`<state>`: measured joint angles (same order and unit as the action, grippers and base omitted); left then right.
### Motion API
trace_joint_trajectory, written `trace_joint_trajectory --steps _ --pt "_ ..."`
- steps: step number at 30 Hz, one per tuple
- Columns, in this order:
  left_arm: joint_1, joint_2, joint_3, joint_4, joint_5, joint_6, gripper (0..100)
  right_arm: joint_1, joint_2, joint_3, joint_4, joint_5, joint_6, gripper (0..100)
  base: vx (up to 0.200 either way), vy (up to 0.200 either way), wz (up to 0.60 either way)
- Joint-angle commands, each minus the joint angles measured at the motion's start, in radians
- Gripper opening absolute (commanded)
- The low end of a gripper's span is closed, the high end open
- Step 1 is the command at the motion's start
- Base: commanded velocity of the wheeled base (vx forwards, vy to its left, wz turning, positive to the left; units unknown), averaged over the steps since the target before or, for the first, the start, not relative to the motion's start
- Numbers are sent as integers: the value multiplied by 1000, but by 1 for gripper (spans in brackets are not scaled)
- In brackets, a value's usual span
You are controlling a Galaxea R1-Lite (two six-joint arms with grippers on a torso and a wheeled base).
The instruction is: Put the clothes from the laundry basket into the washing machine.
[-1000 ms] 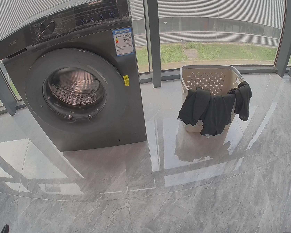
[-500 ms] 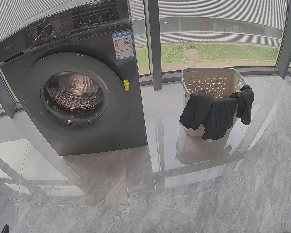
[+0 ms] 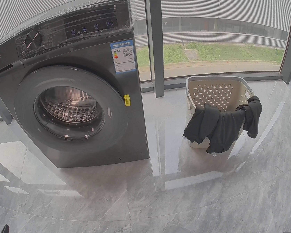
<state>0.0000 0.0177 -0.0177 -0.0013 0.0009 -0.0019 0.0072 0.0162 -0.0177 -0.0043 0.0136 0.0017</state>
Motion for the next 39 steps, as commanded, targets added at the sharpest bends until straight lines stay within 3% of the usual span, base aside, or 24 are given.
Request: trace_joint_trajectory --steps 1,8,20,39 --pt "-2 -18 16 0 -1 0 100 0 -16 18 0 0 0 100 200 0 0" --pt "0 -18 16 0 -5 8 100 0 -16 18 0 0 0 100 200 0 0" --pt "0 -18 16 -2 -4 7 100 0 -16 18 0 0 0 100 0 0 0" --pt "0 -18 16 -2 -4 7 100 0 -16 18 0 2 0 100 0 -200 0"
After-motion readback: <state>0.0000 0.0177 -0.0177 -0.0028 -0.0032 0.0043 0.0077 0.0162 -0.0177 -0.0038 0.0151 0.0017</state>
